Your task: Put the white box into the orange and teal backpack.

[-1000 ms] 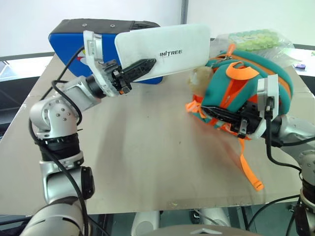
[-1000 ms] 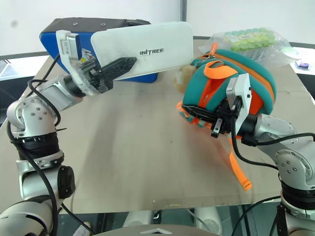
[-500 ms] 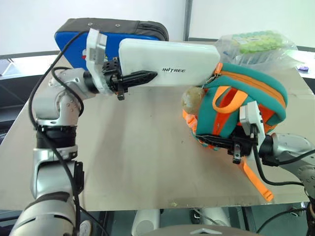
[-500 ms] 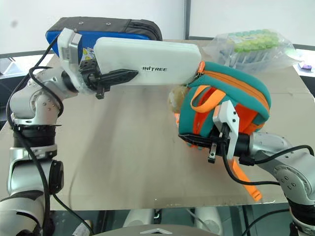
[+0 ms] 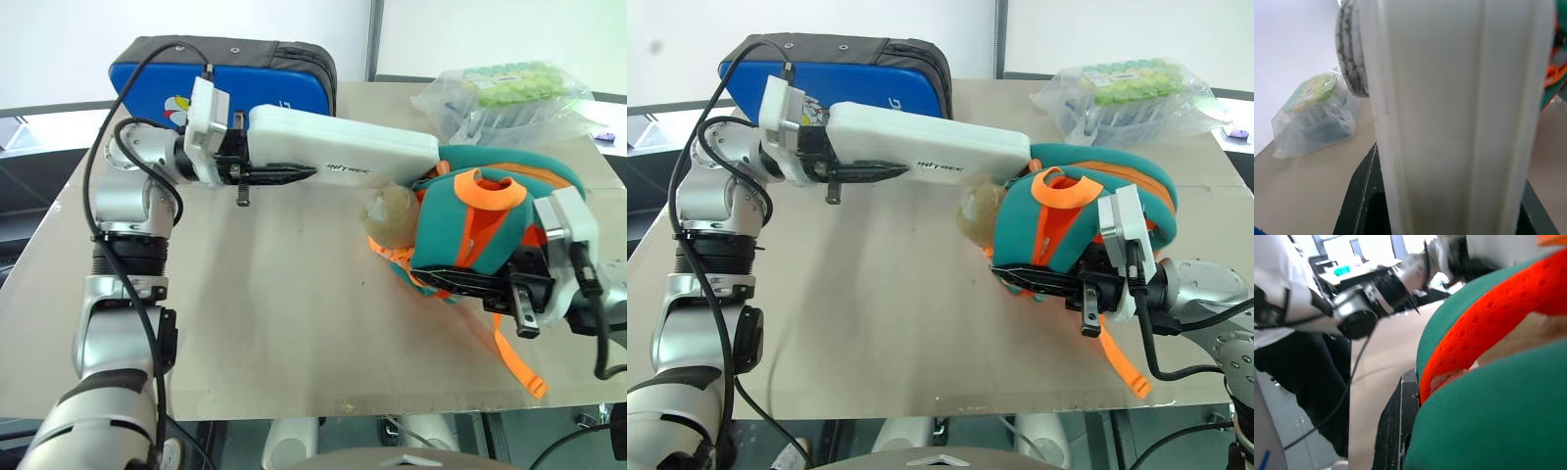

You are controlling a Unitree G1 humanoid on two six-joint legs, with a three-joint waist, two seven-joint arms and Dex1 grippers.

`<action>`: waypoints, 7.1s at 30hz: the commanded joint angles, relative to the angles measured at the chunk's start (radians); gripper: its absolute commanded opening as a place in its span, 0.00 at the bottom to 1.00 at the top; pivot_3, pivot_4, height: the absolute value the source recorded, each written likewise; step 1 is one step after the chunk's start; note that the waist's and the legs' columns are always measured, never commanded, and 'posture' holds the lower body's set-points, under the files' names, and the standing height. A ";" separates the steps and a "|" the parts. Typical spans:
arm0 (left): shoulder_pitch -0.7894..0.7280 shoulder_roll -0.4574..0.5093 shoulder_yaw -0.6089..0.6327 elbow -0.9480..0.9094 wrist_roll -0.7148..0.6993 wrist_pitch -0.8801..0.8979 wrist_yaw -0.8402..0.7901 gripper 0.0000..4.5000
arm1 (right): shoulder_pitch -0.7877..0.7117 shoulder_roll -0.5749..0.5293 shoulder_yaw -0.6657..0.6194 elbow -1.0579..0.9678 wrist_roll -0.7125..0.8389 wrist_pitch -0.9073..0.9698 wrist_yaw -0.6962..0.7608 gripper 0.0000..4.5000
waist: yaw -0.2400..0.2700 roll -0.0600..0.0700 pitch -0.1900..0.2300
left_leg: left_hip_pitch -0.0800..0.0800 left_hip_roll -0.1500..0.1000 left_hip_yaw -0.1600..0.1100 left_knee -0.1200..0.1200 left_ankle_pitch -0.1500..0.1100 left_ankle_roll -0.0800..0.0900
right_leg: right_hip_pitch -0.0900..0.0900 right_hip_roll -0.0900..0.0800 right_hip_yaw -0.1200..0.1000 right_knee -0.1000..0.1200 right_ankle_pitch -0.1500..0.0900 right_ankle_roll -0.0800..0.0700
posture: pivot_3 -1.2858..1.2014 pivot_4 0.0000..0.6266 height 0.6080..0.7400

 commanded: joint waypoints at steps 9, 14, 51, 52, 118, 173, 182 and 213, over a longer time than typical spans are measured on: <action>0.021 -0.004 -0.038 -0.076 -0.070 0.015 -0.042 0.25 | 0.026 -0.008 -0.111 -0.014 0.181 -0.072 -0.092 0.00 | 0.004 0.000 0.000 | 0.000 0.000 0.000 0.002 0.000 0.000 | 0.000 0.000 0.000 0.001 0.000 0.000 | 0.52 0.24 1.00; 0.083 0.012 -0.068 -0.134 -0.025 0.043 -0.040 0.25 | 0.055 -0.039 -0.102 -0.038 0.165 -0.061 -0.073 0.00 | -0.001 0.000 0.000 | 0.000 0.001 0.000 0.003 0.000 0.000 | 0.000 0.001 0.000 0.002 0.000 0.000 | 0.52 0.24 1.00; 0.218 -0.052 0.018 -0.451 -0.326 0.926 0.262 0.98 | 0.107 0.010 0.157 -0.126 -0.247 -0.120 -0.141 0.00 | -0.021 0.002 -0.001 | 0.003 0.005 -0.011 0.012 0.000 0.001 | 0.009 0.017 0.010 0.005 -0.001 0.002 | 0.52 0.24 1.00; 0.238 -0.028 0.034 -0.474 -0.361 0.970 0.265 0.98 | 0.103 0.013 0.158 -0.121 -0.248 -0.120 -0.141 0.00 | -0.020 0.002 -0.001 | 0.003 0.005 -0.011 0.012 0.000 0.001 | 0.009 0.017 0.010 0.005 -0.001 0.002 | 0.52 0.24 1.00; 0.797 0.285 0.226 -0.710 -1.058 1.390 0.648 0.98 | -0.213 0.304 0.268 0.081 -0.331 -0.086 -0.269 0.00 | -0.015 0.003 0.001 | 0.003 0.001 -0.012 0.010 0.000 0.000 | 0.009 0.011 0.014 0.004 -0.003 -0.004 | 0.52 0.24 1.00; 0.398 -0.092 0.259 -0.429 -1.342 1.122 1.175 0.98 | -0.223 0.323 0.256 0.046 -0.226 -0.089 -0.335 0.00 | 0.007 0.004 0.002 | 0.000 0.000 -0.007 0.010 0.000 0.000 | 0.008 0.012 0.015 0.001 0.000 -0.001 | 0.52 0.24 1.00; 0.450 -0.072 0.270 -0.454 -1.355 1.103 1.195 0.37 | -0.238 0.334 0.249 0.066 -0.246 -0.102 -0.344 0.00 | 0.007 0.004 0.002 | 0.000 0.001 -0.007 0.010 0.000 0.000 | 0.008 0.012 0.015 0.001 0.000 -0.001 | 0.52 0.24 1.00; 0.857 -0.060 0.278 -0.194 -0.562 0.756 1.125 0.24 | -0.451 0.472 0.022 0.411 -0.643 -0.282 -0.755 0.00 | 0.002 0.006 0.000 | 0.002 0.001 0.000 -0.002 0.002 -0.002 | 0.002 0.008 0.019 0.000 -0.002 -0.005 | 0.52 0.24 1.00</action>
